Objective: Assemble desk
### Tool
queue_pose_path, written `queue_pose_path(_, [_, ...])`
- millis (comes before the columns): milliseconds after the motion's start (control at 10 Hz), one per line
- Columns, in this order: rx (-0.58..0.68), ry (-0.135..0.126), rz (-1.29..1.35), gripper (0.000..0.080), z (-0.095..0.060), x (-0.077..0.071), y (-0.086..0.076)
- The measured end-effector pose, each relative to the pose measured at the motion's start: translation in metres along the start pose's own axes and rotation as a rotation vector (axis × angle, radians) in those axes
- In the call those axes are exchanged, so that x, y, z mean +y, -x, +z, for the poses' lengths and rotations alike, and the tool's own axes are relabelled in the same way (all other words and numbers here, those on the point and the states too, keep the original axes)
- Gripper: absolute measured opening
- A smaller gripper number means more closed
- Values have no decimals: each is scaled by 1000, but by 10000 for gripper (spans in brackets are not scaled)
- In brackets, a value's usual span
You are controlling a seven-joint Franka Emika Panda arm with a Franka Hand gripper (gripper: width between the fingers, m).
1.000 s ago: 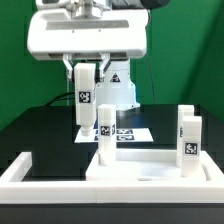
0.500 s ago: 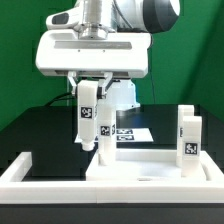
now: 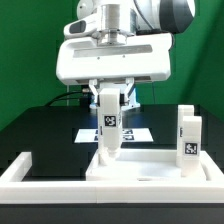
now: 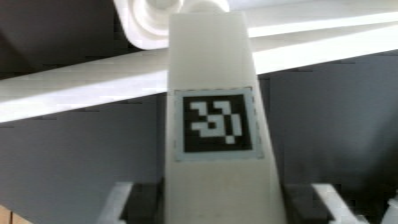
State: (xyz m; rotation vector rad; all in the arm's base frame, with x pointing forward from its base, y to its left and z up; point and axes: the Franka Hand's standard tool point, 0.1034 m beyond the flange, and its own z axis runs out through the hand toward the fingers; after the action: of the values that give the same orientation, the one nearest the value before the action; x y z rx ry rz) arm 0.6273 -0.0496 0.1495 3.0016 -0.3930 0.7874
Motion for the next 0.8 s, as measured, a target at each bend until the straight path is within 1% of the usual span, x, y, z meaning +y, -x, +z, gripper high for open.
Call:
queue_pose_path(100, [0, 1, 0, 290, 0, 1, 0])
queue_pose_path(200, [9, 6, -60, 290, -4, 15, -6])
queue_pose_path(300, [23, 6, -45, 290, -10, 27, -13])
queue_pose_path(500, [37, -6, -27, 290, -13, 31, -21])
queue_pose_path(600, [51, -4, -21, 290, -16, 34, -26])
queue_pose_path(700, [79, 13, -21, 290, -14, 36, -28])
queue_pose_path(800, [90, 22, -3, 290, -8, 34, -25])
